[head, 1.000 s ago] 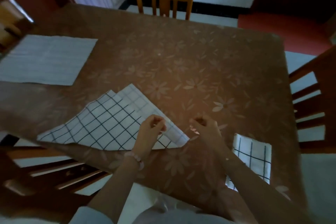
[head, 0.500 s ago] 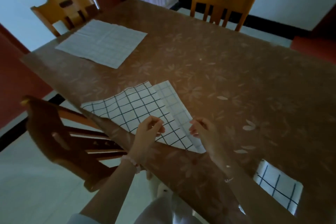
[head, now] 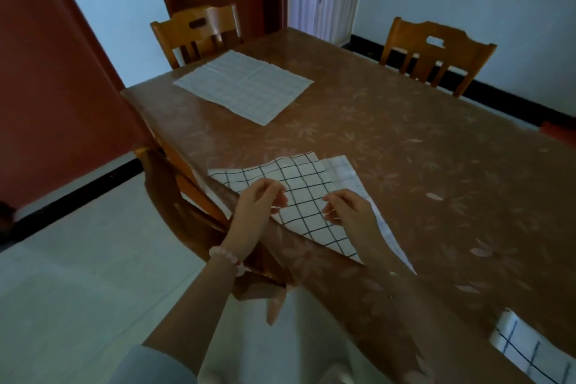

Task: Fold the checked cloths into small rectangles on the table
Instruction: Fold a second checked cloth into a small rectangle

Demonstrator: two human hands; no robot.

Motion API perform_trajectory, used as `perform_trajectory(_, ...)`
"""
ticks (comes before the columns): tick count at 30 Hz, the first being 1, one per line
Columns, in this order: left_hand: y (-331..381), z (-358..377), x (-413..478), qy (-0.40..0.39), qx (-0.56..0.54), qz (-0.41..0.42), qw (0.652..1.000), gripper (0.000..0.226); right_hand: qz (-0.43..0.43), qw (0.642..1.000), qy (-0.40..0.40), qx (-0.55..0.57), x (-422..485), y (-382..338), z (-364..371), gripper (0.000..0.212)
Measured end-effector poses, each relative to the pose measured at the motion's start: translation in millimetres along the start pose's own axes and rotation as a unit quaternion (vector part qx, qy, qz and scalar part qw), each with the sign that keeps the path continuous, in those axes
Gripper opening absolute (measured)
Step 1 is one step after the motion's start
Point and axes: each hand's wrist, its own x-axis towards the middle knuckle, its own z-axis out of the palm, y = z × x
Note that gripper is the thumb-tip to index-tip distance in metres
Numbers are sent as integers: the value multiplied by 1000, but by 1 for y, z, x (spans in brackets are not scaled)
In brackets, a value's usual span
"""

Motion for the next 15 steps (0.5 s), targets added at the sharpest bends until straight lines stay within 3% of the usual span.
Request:
perform_trajectory(7, 19, -154, -2, 51, -14, 54, 997, 23, -20, 1000, -17, -13, -14, -31, 130, 15)
perform_trajectory(15, 32, -308, -3, 105, -19, 52, 993, 21, -34, 998, -28, 52, -21, -82, 279, 15)
